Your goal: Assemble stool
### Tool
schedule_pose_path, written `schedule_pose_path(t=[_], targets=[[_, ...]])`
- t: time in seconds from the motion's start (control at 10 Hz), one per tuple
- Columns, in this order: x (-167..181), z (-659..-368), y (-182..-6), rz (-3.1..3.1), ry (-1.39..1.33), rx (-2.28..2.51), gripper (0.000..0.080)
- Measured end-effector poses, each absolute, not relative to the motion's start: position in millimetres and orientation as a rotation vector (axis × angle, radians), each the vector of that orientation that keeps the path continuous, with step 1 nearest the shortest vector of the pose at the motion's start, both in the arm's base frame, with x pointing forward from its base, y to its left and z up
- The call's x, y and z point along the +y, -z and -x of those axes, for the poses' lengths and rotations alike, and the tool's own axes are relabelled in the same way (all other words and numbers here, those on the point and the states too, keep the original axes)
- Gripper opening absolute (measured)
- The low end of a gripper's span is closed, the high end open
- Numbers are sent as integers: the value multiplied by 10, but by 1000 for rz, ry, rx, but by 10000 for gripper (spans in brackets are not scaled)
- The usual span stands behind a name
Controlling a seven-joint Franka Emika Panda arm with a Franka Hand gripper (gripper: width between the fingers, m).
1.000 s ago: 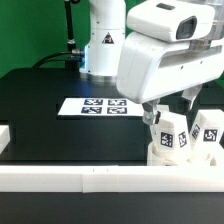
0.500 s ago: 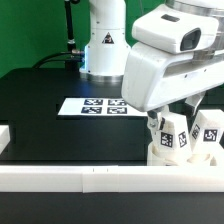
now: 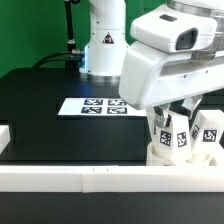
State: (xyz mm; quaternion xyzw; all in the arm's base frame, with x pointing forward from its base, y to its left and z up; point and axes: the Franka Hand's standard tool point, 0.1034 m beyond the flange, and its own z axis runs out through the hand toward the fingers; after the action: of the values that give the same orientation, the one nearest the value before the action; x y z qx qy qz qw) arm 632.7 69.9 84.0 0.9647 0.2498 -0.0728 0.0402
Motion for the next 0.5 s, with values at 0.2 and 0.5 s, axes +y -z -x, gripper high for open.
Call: schedule_pose_path(t=[0.2,0.5], targets=[[699,-6319,-840,-3016,204,349,334],[750,-6310,-836,-3000,166,-403,334]])
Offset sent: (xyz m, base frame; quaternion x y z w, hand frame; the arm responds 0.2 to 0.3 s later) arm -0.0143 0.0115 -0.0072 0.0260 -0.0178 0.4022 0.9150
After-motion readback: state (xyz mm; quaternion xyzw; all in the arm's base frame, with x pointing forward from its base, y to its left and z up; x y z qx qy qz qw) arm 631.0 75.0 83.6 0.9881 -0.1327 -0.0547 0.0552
